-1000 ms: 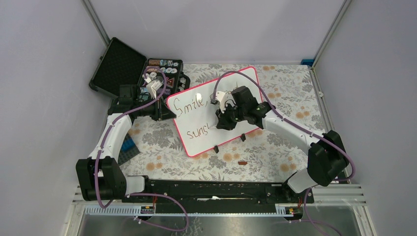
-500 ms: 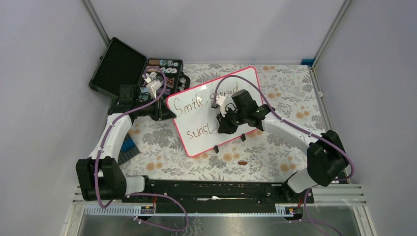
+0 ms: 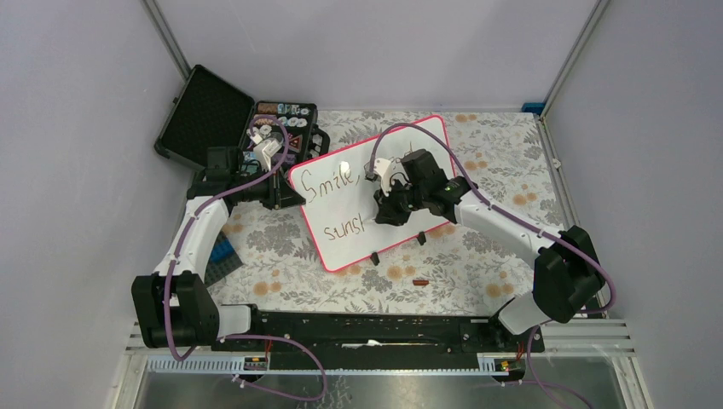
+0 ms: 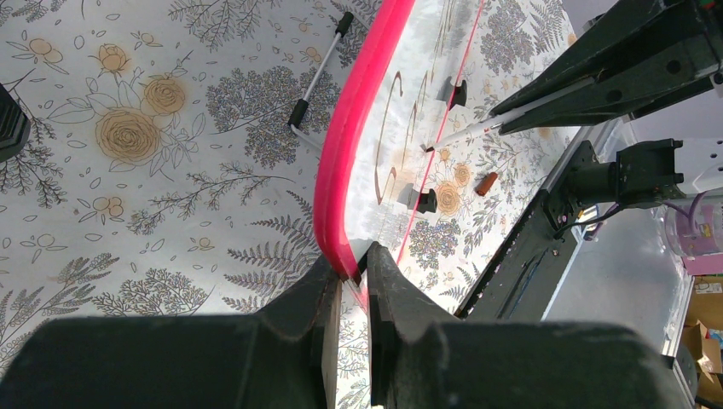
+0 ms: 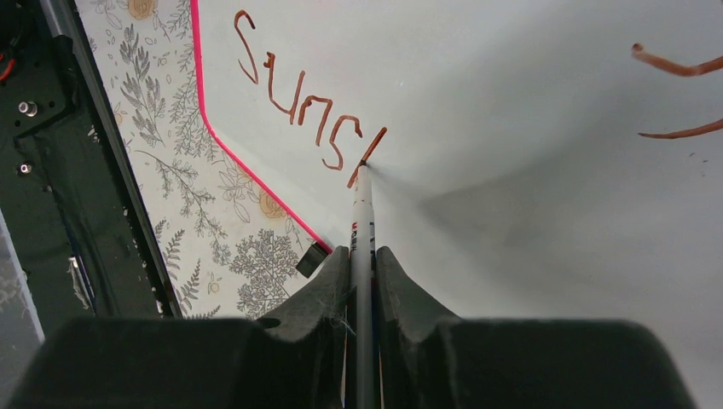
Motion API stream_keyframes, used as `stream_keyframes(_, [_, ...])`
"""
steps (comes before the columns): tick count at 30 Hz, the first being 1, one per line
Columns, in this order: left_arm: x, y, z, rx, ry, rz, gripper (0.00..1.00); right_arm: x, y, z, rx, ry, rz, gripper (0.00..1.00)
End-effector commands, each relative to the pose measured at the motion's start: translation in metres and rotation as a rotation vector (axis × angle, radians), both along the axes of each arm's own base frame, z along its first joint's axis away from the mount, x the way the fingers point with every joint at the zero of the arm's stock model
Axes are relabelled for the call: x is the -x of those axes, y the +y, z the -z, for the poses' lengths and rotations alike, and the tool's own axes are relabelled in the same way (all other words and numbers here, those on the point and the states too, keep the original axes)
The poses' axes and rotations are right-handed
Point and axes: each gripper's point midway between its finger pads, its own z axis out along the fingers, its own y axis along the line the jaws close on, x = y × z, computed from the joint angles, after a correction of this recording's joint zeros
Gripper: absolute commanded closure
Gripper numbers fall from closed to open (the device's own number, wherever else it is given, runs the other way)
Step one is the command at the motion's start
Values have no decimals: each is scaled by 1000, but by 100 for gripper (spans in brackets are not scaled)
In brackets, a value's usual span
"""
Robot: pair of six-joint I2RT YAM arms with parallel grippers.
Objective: Write a sentence on the whiteboard
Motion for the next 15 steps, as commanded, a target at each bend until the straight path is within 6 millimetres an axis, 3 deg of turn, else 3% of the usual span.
stream_keyframes(1, [-10,1,-6,-49,-91,10,100,-24,6,-26,-34,-93,34,100])
stream_keyframes(15, [-10,2,-6,-51,-93,7,100,-28,-7,-27,-18,-114,63,100])
